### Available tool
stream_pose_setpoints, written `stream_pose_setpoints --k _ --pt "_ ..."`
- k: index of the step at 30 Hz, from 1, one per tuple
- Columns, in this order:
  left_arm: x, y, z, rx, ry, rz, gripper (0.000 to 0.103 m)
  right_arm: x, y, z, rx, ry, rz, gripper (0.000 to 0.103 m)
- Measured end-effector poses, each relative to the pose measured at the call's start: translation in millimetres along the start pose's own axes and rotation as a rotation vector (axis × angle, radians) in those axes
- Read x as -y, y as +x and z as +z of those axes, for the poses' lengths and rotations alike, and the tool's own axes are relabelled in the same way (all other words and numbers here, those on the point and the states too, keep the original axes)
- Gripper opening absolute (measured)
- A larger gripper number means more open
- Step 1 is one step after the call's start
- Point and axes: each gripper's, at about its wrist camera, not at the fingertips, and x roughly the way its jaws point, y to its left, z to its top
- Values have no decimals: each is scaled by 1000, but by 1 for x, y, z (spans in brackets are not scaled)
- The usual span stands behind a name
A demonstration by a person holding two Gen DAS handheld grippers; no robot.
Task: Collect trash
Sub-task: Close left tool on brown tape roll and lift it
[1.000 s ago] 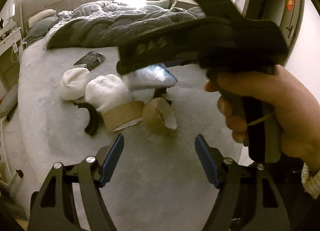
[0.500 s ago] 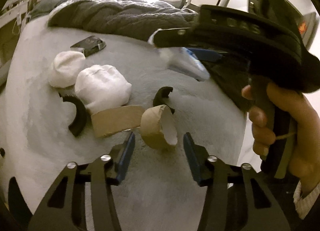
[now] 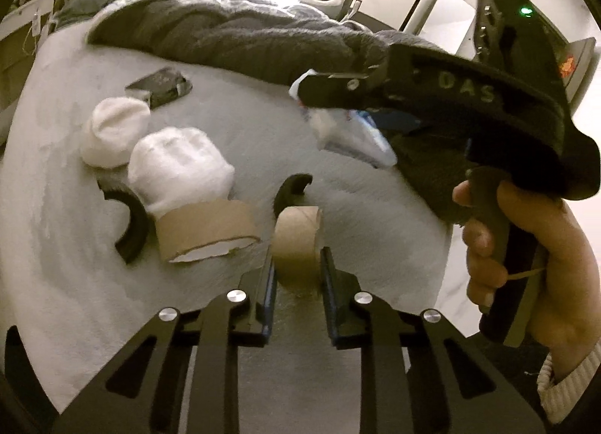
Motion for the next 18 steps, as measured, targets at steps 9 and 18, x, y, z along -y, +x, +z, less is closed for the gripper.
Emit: stream_pose_setpoints --k 9,18 --pt "1 -33 2 76 75 70 23 -18 -2 6 13 -24 4 72" --pt "-24 -72 -1 140 65 147 23 -47 10 10 -3 -29 39 72"
